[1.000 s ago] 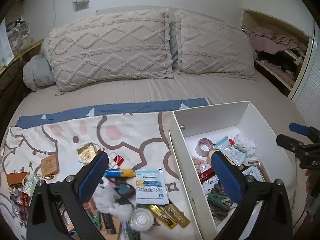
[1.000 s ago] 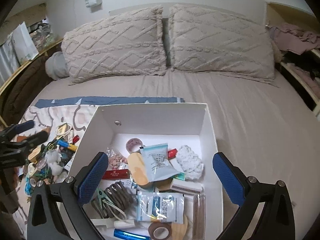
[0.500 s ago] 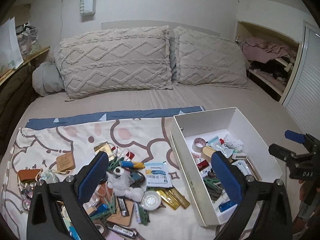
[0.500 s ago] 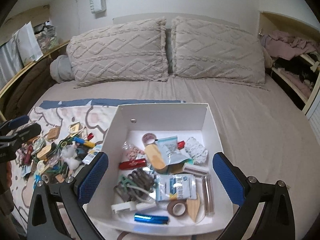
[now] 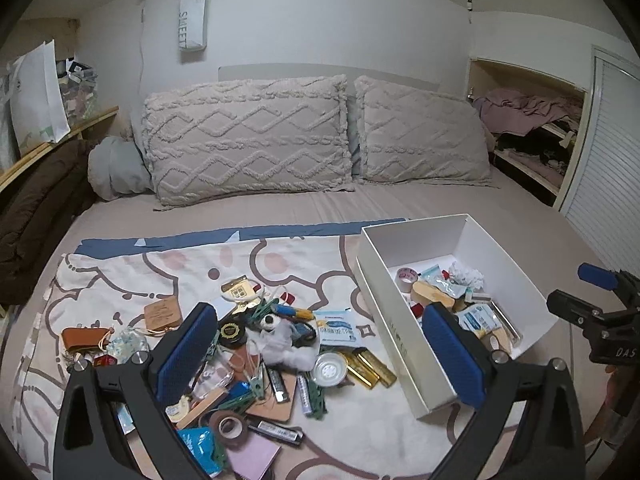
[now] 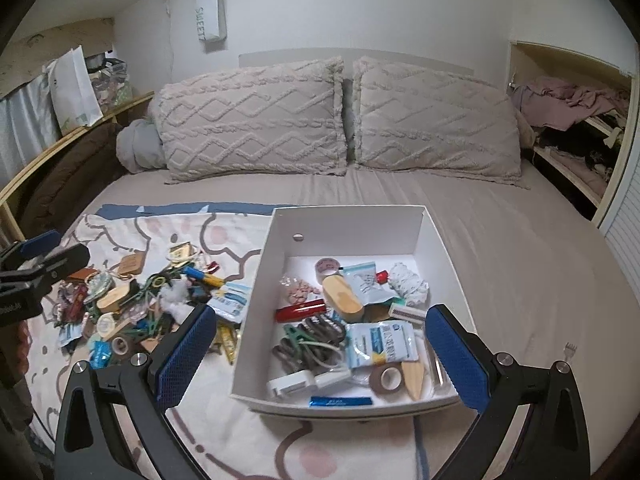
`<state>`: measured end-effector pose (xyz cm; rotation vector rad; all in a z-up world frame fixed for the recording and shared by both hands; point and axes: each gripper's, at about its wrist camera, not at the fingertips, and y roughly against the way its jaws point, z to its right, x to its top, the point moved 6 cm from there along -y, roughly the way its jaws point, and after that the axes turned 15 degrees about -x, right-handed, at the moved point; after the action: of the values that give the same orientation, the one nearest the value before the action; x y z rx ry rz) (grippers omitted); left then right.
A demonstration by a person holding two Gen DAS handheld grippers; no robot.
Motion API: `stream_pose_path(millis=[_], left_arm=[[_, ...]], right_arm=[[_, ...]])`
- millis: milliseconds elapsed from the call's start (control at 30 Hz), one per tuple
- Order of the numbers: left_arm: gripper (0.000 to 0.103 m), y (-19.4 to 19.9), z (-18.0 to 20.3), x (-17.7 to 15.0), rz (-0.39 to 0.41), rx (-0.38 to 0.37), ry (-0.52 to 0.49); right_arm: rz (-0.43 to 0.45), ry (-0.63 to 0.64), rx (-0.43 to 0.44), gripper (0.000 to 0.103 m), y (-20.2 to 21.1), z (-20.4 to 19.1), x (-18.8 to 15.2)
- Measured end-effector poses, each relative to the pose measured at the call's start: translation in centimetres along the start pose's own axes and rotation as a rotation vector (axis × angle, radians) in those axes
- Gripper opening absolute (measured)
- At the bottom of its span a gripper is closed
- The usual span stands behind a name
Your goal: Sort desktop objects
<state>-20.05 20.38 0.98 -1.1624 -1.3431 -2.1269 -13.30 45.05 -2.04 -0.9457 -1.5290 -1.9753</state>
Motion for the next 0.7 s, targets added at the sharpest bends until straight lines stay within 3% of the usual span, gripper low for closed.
stream_pose_path(millis=[200,467,700], left_arm=[[0.103,2.8,0.4,-1.4,0.029,-0.046,-0.010],[0.103,5.7,1.3,-3.3,0.052,-0.016,-0.076],[0.103,7.0,2.5,-5.9,0.021,-0.023,-0.094]], right_arm=[[0.037,0.005,-0.018,0.103,2.7,-0.8,-1.0],[0.073,-0.023,-0.016,0.103,5.9,-0.6,-2.9],[0.112,-0.031,-0.012,0.103,8.5,-0.2,-4.6]])
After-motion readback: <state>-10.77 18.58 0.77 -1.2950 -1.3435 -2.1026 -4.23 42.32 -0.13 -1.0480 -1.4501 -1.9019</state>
